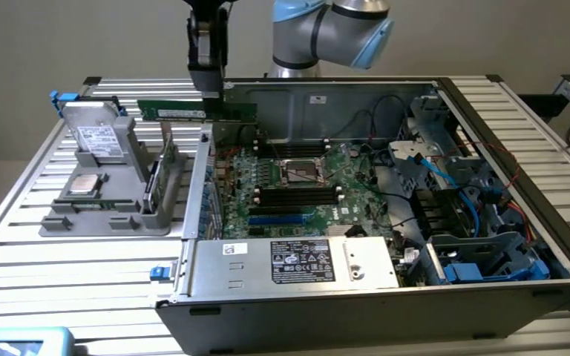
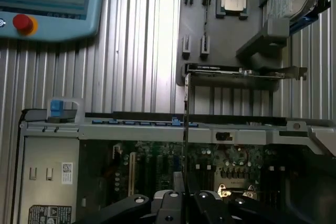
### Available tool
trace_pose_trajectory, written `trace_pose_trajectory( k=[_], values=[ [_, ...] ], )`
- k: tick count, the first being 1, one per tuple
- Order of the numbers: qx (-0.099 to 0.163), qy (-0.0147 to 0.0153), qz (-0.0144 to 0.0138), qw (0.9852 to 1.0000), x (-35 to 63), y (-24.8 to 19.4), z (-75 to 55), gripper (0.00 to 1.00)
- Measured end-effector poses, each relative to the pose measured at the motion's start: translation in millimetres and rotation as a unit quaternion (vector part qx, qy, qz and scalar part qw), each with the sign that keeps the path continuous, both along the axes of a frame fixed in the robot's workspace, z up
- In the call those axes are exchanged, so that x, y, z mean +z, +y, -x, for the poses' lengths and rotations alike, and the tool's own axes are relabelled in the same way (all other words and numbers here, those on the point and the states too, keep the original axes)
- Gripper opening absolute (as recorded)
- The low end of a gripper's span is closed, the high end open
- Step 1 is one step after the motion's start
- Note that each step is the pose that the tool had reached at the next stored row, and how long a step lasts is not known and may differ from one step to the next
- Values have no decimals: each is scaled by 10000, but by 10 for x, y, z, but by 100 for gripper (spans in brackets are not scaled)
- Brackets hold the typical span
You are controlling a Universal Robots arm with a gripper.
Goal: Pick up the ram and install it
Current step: 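Pick up the ram and move it above insertion slot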
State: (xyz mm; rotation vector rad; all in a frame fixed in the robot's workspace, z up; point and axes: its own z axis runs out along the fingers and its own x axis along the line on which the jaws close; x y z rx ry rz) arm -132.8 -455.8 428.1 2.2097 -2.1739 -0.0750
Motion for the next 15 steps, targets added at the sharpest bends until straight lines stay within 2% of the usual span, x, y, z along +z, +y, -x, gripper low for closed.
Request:
trace_pose_trajectory(
  k=[3, 10, 12, 15],
  values=[
    [0, -48, 0, 10000, -9, 5, -106, 13],
    [0, -85, 0, 10000, -62, 27, -417, 13],
    [0, -118, 0, 9999, -69, 40, -487, 13],
    [0, -194, 0, 9998, -72, 75, -571, 13]
  ],
)
